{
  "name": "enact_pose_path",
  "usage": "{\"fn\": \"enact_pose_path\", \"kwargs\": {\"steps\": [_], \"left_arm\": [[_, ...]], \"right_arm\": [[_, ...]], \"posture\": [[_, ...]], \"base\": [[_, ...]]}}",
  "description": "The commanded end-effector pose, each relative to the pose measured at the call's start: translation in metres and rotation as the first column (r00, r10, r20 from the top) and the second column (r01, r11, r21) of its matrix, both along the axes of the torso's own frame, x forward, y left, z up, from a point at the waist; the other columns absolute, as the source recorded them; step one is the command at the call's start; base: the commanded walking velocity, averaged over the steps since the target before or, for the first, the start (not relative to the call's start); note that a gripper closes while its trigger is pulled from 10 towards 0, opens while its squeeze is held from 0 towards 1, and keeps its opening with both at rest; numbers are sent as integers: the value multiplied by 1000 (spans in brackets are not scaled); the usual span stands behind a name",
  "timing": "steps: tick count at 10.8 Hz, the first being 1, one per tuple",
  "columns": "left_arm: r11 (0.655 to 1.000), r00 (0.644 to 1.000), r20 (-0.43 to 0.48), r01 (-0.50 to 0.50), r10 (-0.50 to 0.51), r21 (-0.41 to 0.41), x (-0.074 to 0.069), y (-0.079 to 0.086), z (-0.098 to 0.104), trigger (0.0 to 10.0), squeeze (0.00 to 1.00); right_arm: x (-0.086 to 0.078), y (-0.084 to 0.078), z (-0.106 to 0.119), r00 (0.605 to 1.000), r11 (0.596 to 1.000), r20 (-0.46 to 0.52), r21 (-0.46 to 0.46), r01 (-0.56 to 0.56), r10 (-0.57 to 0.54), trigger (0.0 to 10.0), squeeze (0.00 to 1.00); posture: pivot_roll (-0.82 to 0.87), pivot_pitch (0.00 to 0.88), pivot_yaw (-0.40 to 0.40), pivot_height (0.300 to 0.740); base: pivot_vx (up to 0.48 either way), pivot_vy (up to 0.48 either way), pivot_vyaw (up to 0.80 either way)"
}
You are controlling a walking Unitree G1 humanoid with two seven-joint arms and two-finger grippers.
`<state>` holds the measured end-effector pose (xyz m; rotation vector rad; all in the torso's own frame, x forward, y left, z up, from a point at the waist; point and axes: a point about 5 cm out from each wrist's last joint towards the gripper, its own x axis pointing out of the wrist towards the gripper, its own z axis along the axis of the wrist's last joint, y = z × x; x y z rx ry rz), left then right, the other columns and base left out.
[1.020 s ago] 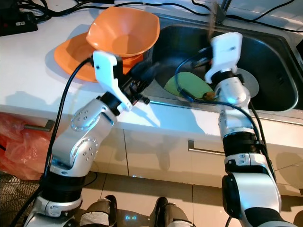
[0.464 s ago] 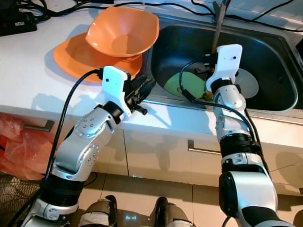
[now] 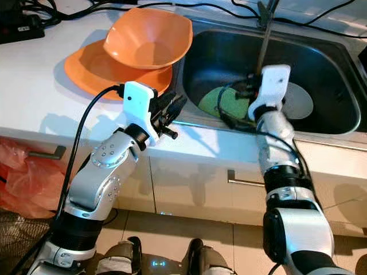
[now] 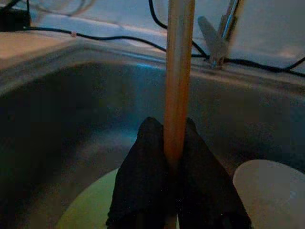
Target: Kitchen organization
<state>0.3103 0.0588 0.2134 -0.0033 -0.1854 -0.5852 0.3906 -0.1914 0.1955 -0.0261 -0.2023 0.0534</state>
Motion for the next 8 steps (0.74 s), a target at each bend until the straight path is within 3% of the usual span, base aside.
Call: {"fn": "enact_pose_path", "kwargs": {"steps": [1,5,8], "left_arm": [[1000,1000,-10,6,-7,-3,-2,-3,-4,10000,0],[1000,1000,-13,20,-20,-15,-2,-6,-3,10000,0],[991,991,-4,137,-137,-9,-11,-13,-1,10000,0]], "right_arm": [[-2,-7,-8,999,999,-27,18,33,-32,10000,0],[-1,-11,-10,998,998,-44,28,51,-50,10000,0],[-1,-9,-15,997,999,-63,30,45,-43,10000,0]], "posture": [[223,194,-90,740],[220,187,-89,740],[220,195,-90,740]], "base": [[0,0,0],[0,0,0],[0,0,0]]}}
